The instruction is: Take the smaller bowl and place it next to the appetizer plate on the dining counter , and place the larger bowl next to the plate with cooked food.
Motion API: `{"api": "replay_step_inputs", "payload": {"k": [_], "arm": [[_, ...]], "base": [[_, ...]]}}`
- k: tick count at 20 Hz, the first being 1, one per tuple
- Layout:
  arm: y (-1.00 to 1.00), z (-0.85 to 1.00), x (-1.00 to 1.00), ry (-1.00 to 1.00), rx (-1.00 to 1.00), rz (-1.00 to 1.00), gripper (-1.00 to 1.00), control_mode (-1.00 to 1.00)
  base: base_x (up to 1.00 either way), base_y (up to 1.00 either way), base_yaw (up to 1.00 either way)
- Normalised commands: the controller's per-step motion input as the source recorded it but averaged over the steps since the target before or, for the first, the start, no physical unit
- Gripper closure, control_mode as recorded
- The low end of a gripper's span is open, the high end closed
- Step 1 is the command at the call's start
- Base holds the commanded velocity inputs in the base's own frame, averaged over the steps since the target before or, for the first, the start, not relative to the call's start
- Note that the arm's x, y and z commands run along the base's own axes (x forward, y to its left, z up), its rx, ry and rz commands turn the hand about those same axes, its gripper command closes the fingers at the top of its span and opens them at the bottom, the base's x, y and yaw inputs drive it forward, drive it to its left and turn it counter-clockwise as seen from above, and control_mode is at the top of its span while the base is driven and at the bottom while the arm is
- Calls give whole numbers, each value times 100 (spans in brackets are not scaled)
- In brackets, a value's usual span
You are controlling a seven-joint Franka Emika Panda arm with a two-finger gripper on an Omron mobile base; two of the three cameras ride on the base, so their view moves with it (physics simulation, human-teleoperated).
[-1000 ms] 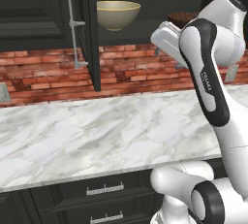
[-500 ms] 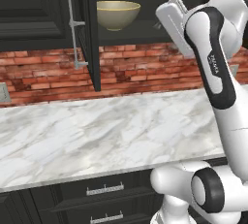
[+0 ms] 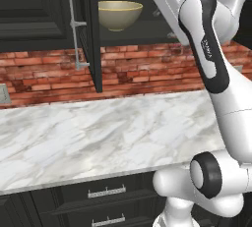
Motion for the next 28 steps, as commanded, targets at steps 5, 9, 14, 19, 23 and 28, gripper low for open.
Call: {"api": "replay_step_inputs", "payload": {"k": [5, 9, 14, 19, 23, 28], "arm": [[0, -7, 23, -29, 10, 0, -100, -100], [6, -3, 34, -1, 9, -1, -100, -100], [12, -3, 48, 14, 0, 0, -100, -100], [3, 0, 45, 1, 3, 0, -100, -100], [4, 0, 50, 2, 3, 0, -100, -100], [13, 0, 50, 1, 0, 0, -100, -100]], "base": [[0, 0, 0], [0, 0, 0], [0, 0, 0], [0, 0, 0], [0, 0, 0], [0, 0, 0]]}}
